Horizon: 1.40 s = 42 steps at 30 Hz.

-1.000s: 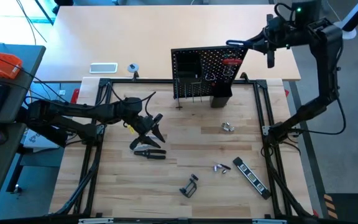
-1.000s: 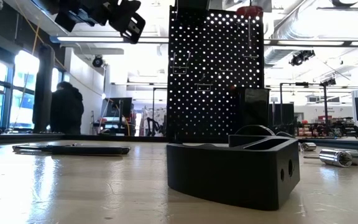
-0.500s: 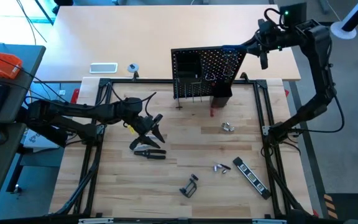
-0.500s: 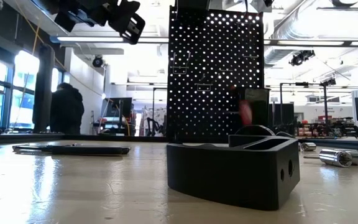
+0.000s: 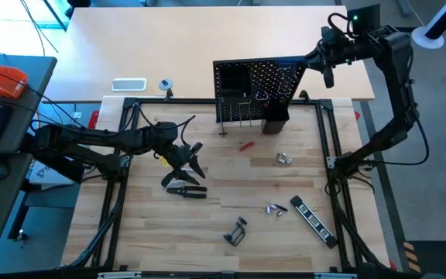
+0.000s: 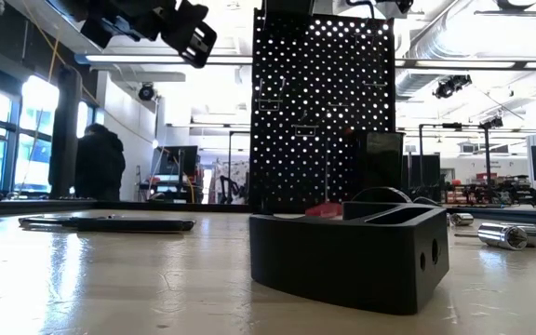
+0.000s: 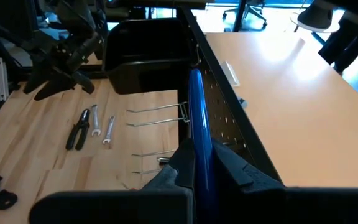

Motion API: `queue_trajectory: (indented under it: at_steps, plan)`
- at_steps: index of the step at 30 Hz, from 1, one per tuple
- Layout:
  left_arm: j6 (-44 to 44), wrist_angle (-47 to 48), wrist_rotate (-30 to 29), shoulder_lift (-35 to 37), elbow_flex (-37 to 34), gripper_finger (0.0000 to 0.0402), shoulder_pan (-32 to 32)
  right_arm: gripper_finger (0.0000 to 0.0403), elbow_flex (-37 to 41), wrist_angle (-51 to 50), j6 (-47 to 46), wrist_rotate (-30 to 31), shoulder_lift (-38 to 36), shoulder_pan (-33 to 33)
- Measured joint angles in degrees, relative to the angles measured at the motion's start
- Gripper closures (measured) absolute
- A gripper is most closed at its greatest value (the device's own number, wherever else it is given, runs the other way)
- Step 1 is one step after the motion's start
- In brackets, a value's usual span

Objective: Hang tools onto peg board
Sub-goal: Hang the blue pick tool on the top hook on the peg board

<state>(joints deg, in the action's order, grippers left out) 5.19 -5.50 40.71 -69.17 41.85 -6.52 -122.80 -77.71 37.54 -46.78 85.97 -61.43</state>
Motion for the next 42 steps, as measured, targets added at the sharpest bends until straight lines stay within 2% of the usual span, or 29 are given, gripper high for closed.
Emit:
queue_trajectory:
  at_steps: [9, 13, 16, 26, 31, 42]
  plan:
    - [-0.1, 0.0, 0.0, 0.0, 0.0, 0.0268, 0.0, 0.0391, 0.0, -0.9, 1.8, -0.5, 0.0, -0.3]
    - [-0.4, 0.0, 0.0, 0.0, 0.0, 0.0268, 0.0, 0.0391, 0.0, -1.4, 3.9, -6.4, 0.0, -1.7]
    - [-0.4, 0.0, 0.0, 0.0, 0.0, 0.0268, 0.4, 0.0391, 0.0, -1.9, 4.6, -7.4, 0.0, -0.9]
    - [-1.2, 0.1, -0.9, 0.0, 0.0, 0.0268, 0.6, 0.0391, 0.0, 0.6, 2.7, -6.8, -0.2, 4.5]
    - [-1.5, 0.1, -1.1, 0.0, 0.0, 0.0268, 0.6, 0.0391, 0.0, -1.5, 1.0, -5.1, -0.7, 6.0]
    - [0.0, 1.6, -1.2, 0.0, 0.0, 0.0268, 0.6, 0.0391, 0.0, 1.1, -6.0, -0.9, -7.4, 6.5]
